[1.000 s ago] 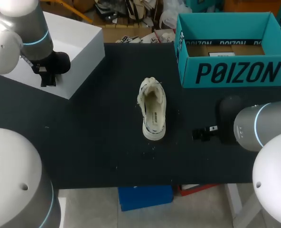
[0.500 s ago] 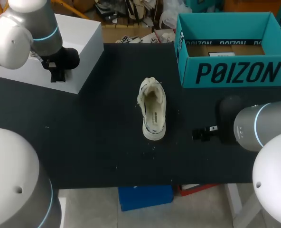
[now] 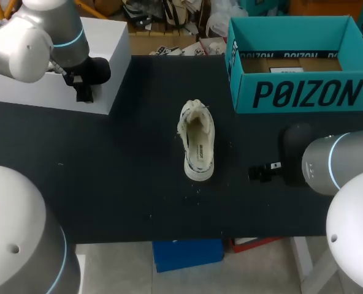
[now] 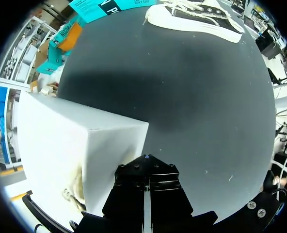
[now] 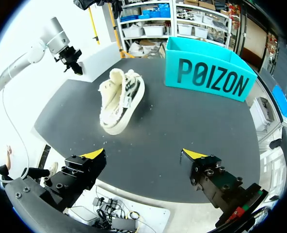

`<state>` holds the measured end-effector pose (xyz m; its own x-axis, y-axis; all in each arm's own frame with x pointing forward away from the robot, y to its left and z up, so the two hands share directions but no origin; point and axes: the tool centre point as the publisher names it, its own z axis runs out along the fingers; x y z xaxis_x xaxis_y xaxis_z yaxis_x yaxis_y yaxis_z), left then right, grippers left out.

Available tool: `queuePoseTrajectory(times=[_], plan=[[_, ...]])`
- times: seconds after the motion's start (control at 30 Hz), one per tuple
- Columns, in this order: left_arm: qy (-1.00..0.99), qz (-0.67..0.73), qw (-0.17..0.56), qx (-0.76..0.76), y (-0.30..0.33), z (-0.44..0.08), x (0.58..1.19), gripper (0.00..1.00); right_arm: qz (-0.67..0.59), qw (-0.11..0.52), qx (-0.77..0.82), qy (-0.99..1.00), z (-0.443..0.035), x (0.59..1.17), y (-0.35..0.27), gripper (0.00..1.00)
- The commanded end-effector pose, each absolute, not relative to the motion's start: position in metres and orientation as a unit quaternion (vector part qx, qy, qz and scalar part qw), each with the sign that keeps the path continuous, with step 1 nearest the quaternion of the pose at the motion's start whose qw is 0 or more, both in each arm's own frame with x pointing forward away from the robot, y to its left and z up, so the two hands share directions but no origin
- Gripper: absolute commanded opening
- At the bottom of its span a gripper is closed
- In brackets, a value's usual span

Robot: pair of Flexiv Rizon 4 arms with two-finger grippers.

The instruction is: Take the shoe out of the shoebox, open the shoe tongue, remove and reinsert the insole, then place the shoe into the shoebox

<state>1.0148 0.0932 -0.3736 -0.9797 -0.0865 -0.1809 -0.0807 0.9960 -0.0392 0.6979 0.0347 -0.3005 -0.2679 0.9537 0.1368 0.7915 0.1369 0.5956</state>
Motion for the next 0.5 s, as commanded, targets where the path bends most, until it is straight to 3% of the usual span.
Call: queuePoseTrajectory(times=[0.03, 0.5], plan=[[0.995, -0.017, 0.083, -0.051, 0.086, -0.379, 1.031, 0.00, 0.293, 0.141, 0.589, 0.740, -0.302, 0.697, 0.035, 1.00], [0.989, -0.021, 0.084, -0.118, 0.074, -0.380, 1.059, 0.00, 0.293, 0.141, 0.589, 0.740, -0.302, 0.697, 0.035, 1.00]])
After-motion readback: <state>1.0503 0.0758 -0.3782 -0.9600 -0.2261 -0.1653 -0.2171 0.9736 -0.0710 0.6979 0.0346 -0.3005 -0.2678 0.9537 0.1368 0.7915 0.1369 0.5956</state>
